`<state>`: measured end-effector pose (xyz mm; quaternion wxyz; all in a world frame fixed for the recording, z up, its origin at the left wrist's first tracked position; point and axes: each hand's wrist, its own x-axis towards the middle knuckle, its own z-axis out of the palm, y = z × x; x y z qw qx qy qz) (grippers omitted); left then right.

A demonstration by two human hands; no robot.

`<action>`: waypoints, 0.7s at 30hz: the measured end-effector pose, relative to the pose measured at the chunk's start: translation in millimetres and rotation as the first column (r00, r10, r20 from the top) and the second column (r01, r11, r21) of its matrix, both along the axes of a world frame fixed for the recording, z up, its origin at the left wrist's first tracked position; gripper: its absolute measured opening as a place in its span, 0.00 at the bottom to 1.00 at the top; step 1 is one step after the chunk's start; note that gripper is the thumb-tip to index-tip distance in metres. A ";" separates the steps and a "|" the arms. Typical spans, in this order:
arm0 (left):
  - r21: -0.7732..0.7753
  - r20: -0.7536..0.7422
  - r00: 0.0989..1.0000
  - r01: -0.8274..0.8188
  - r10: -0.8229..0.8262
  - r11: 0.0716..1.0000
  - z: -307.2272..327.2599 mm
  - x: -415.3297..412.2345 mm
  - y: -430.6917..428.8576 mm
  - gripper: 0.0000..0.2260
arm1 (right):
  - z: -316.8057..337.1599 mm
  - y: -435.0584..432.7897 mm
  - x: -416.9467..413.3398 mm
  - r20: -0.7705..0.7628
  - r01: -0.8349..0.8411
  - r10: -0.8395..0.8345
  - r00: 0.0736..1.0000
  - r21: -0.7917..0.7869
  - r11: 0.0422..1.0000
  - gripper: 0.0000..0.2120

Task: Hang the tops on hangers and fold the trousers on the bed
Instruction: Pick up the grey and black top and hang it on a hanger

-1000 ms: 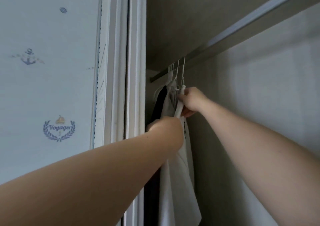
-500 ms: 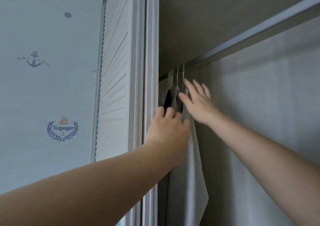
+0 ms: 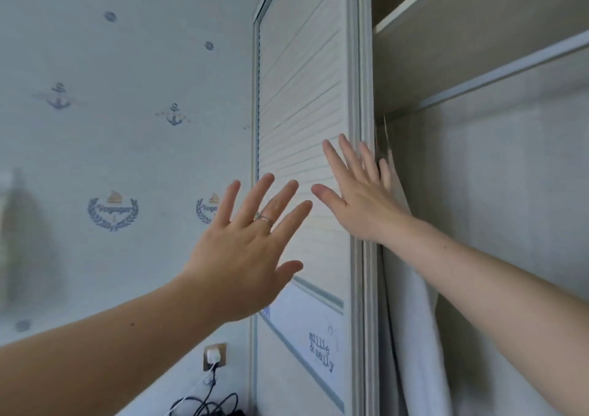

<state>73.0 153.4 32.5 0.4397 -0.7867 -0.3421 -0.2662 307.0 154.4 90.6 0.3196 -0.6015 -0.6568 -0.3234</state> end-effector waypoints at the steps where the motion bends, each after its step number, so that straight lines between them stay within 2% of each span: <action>1: -0.028 0.015 1.000 -0.008 0.009 1.000 -7.0 -26.5 -11.5 0.34 | -8.7 -8.7 -25.2 0.005 -0.026 0.027 1.000 -0.024 0.999 0.37; 6: -0.202 0.068 0.989 -0.117 0.133 0.972 -63.2 -163.5 -65.9 0.34 | -65.8 -46.6 -151.8 0.040 -0.233 0.242 0.969 -0.164 0.959 0.38; 10: -0.295 0.109 0.943 -0.270 0.313 0.916 -123.4 -269.7 -116.5 0.34 | -117.8 -75.7 -257.7 0.102 -0.403 0.442 0.891 -0.267 0.875 0.38; 16: -0.441 0.170 0.815 -0.439 0.553 0.783 -218.2 -405.8 -210.3 0.33 | -206.4 -109.9 -412.2 0.189 -0.587 0.733 0.653 -0.486 0.648 0.37; 21: -0.610 0.219 0.584 -0.543 0.781 0.577 -297.3 -487.7 -292.9 0.33 | -287.0 -135.1 -536.3 0.210 -0.618 0.875 0.436 -0.637 0.461 0.37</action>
